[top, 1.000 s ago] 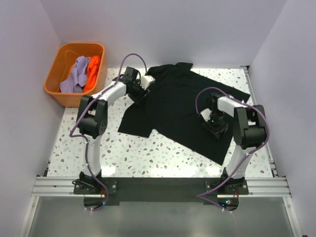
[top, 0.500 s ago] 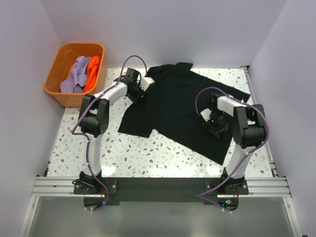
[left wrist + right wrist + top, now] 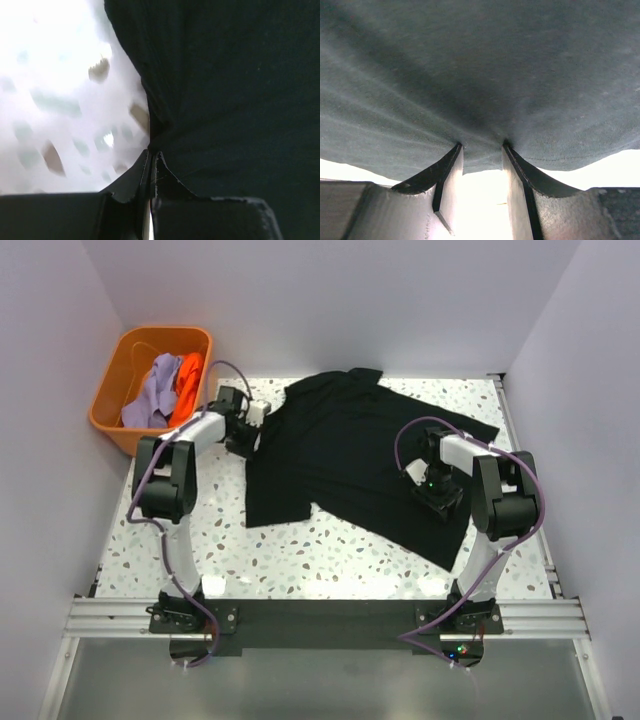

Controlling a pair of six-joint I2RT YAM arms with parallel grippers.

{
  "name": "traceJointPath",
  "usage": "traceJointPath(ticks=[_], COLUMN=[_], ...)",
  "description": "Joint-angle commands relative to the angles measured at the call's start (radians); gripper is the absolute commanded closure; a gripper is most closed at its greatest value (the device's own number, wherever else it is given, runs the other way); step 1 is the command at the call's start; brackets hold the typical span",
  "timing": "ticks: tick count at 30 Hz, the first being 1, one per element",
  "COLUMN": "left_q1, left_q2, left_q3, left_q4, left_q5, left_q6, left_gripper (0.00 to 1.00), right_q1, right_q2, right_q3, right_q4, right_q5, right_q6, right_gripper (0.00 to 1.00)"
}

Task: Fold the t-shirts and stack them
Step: Flatten the tshirt out

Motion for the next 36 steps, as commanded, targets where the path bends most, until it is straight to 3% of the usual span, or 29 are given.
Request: traceJointPath(ticks=[1, 5, 8, 14, 17, 22, 26, 29, 34, 36], left_q1=[0.04, 0.042, 0.049, 0.048, -0.021, -0.174, -0.296, -0.319, -0.388, -0.478], left_q2=[-0.098, -0.23, -0.331, -0.457, -0.419, -0.471, -0.49, -0.488, -0.493, -0.512], left_q3=[-0.184, -0.328, -0.378, -0.293, -0.198, -0.316, -0.459, -0.546, -0.659, -0.704], left_q4=[-0.095, -0.079, -0.073, -0.007, -0.136, -0.253, -0.219, -0.196, -0.217, -0.222], left_q5=[-0.007, 0.024, 0.078, 0.169, 0.29, 0.296, 0.196, 0.149, 0.121, 0.122], left_q6=[-0.127, -0.178, -0.177, -0.036, 0.148, 0.439, 0.501, 0.537, 0.563, 0.569], left_gripper=[1.0, 0.97, 0.78, 0.48, 0.47, 0.46, 0.46, 0.47, 0.49, 0.5], right_q1=[-0.01, -0.01, -0.01, -0.023, -0.026, -0.026, -0.028, -0.028, -0.049, -0.075], right_q2=[0.016, -0.005, -0.022, -0.073, -0.108, -0.171, -0.182, -0.177, -0.16, -0.147], right_q3=[-0.007, -0.005, 0.009, 0.11, 0.156, 0.107, 0.041, 0.004, -0.036, -0.028], right_q4=[0.143, 0.151, 0.15, 0.098, 0.019, -0.054, -0.07, -0.061, -0.038, -0.035], right_q5=[0.052, 0.052, 0.032, -0.008, -0.048, -0.078, -0.089, -0.074, -0.051, -0.055], right_q6=[-0.048, -0.076, -0.097, -0.099, -0.087, -0.093, -0.085, -0.068, -0.065, -0.065], right_gripper=[0.6, 0.6, 0.59, 0.59, 0.58, 0.58, 0.58, 0.58, 0.58, 0.58])
